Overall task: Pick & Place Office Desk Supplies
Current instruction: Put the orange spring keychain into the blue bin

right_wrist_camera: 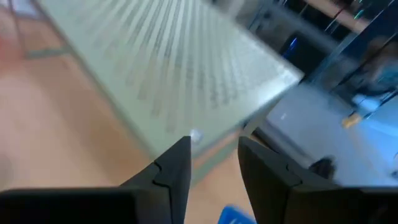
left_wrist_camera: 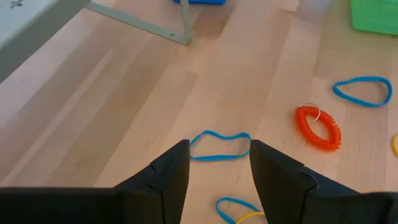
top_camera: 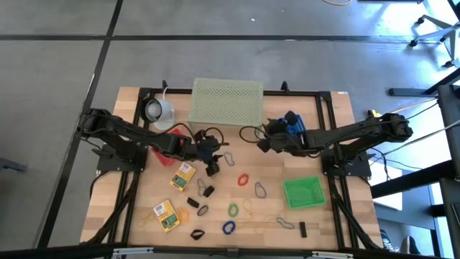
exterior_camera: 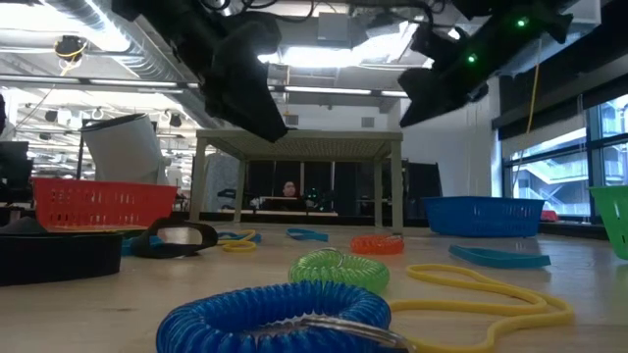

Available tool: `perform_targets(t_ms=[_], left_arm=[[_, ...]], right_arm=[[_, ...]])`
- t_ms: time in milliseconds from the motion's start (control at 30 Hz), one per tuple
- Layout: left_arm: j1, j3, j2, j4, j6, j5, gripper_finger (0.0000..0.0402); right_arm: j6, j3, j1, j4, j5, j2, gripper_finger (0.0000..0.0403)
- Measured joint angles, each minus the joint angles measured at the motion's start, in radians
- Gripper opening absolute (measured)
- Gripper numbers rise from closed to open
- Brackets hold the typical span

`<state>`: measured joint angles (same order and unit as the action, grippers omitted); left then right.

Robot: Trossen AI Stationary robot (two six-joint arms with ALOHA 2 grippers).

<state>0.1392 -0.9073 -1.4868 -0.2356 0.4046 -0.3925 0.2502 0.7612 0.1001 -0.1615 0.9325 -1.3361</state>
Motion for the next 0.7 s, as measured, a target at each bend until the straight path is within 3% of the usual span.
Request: perform_targets(t_ms=[200, 367, 500, 600, 700], left_arm=[[0.000, 0.000, 0.000, 0.000, -0.084, 0.041, 0.0164], [0.027, 0.000, 0.000, 0.043, -0.100, 0.099, 0.0164], [0.082, 0.000, 0.000, 0.103, -0.104, 0.102, 0.0164], [0.116, 0.000, -0.004, 0.154, -0.104, 0.097, 0.0164], [0.150, 0.000, -0.024, 0.209, -0.104, 0.069, 0.0164]], right_arm=[[-0.236, 0.000, 0.003, 0.136, 0.004, 0.000, 0.0135], [-0.196, 0.000, 0.035, 0.043, -0.126, 0.001, 0.0135], [-0.226, 0.031, 0.072, 0.013, -0.140, 0.002, 0.0135], [-0.134, 0.090, 0.113, -0.022, -0.168, 0.005, 0.0135], [-0.047, 0.138, 0.144, -0.076, -0.290, 0.005, 0.0135]])
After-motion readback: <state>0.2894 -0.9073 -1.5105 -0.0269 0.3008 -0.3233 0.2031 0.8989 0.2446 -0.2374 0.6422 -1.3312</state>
